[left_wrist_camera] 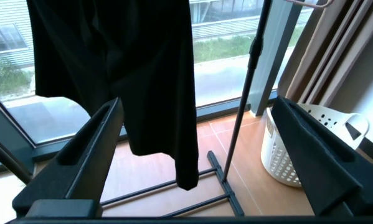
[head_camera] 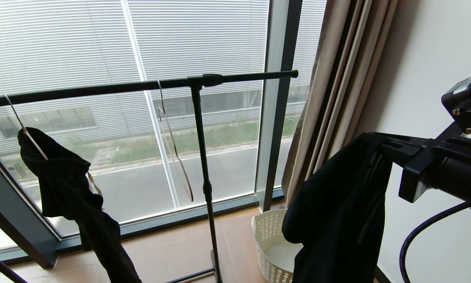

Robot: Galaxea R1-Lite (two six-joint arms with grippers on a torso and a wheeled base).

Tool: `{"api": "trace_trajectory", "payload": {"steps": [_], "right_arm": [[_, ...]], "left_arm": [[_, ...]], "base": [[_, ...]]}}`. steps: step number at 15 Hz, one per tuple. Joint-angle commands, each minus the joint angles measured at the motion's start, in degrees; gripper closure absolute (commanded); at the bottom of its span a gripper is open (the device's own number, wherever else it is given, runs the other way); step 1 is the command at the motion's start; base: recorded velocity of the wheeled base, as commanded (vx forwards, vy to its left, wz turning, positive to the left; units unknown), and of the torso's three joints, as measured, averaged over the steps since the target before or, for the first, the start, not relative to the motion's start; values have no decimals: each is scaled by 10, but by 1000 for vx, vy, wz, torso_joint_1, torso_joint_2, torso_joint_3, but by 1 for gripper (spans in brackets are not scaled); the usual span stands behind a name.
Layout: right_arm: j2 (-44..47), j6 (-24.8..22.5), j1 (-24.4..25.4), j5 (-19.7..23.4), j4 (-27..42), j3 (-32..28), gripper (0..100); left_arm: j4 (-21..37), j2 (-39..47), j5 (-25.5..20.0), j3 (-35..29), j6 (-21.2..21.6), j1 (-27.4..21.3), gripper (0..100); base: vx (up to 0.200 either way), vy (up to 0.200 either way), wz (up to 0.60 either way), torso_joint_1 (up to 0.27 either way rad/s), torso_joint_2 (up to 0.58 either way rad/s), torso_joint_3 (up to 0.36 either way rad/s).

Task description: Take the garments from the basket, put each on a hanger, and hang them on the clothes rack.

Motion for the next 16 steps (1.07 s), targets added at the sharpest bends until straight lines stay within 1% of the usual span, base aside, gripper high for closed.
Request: {"api": "trace_trajectory", "payload": {"steps": [1, 3, 5, 8, 14, 16], "right_arm": [[2, 0, 0, 0, 0, 0, 100], [2, -1, 0, -1, 0, 0, 100], [-1, -1, 0, -2, 0, 0, 100], [-2, -2, 0, -2, 0, 0, 100], [-3, -3, 0, -3, 0, 5, 100], [-3, -3, 0, -3, 0, 5, 100]], "left_arm": [[0, 0, 0, 1, 0, 0, 0], [0, 0, 2, 1, 0, 0, 0], [0, 0, 2, 1, 1, 0, 0], [0, 0, 2, 1, 1, 0, 0], [0, 0, 1, 1, 0, 0, 0], [0, 0, 1, 1, 0, 0, 0]], "base": [[0, 0, 0, 251, -598, -364], [0, 0, 0, 242, -581, -349], [0, 0, 0, 154, -393, -227], [0, 0, 0, 14, -27, -15], [0, 0, 600, 5, -6, -1], [0, 0, 0, 0, 0, 0]]}}
